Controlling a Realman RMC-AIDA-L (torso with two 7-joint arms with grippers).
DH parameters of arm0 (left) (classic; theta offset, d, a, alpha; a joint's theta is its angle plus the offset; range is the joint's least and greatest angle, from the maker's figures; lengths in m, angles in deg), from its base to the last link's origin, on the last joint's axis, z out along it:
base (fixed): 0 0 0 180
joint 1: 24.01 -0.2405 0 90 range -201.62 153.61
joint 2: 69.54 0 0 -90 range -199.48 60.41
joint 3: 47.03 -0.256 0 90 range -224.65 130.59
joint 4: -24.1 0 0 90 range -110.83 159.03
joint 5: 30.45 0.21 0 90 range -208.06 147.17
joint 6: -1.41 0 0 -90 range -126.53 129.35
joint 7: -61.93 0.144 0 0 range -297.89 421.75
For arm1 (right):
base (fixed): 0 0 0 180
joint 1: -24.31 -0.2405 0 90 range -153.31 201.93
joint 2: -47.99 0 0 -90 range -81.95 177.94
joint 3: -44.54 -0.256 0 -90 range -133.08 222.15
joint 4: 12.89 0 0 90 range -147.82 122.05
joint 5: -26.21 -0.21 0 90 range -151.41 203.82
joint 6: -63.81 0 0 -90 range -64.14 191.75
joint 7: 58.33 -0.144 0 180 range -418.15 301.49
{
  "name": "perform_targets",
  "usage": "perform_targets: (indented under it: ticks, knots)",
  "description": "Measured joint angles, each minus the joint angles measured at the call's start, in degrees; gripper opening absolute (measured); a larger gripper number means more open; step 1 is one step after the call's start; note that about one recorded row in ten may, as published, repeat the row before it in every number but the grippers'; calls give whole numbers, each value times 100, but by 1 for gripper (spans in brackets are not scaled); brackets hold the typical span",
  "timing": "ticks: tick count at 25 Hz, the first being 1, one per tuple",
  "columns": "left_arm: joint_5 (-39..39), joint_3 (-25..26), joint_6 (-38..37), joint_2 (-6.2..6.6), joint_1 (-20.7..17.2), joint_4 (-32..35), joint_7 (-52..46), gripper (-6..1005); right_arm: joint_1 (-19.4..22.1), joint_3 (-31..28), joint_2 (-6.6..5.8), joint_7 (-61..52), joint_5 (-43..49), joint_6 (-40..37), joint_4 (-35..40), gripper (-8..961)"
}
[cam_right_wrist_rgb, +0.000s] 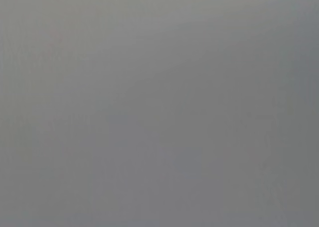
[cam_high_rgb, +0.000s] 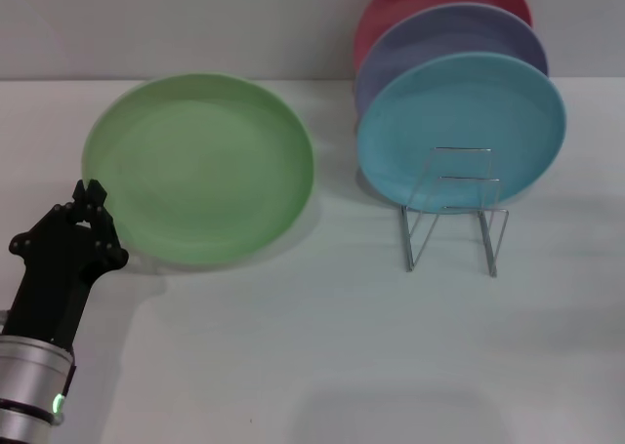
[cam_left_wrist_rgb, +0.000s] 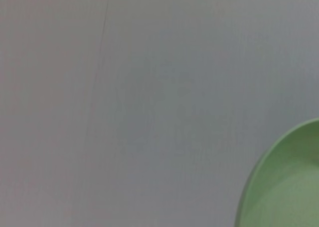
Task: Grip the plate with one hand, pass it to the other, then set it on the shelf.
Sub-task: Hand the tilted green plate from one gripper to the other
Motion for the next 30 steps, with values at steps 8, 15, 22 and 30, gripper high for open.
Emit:
perform_targets:
  ticks: [8,15,22,30]
  knots:
    - [-167,-24,44,0,55,-15,4,40,-38,77,0,18,1,18,0,723]
    - [-212,-90,63,0,102,-15,4,42,-11,78,0,21,1,4,1,723]
    - [-214,-143,97,0,133,14,4,44,12,150,0,56,1,-2,5,723]
    - [-213,-153,217,0,175,38,4,45,319,642,21,427,11,-375,-289,722]
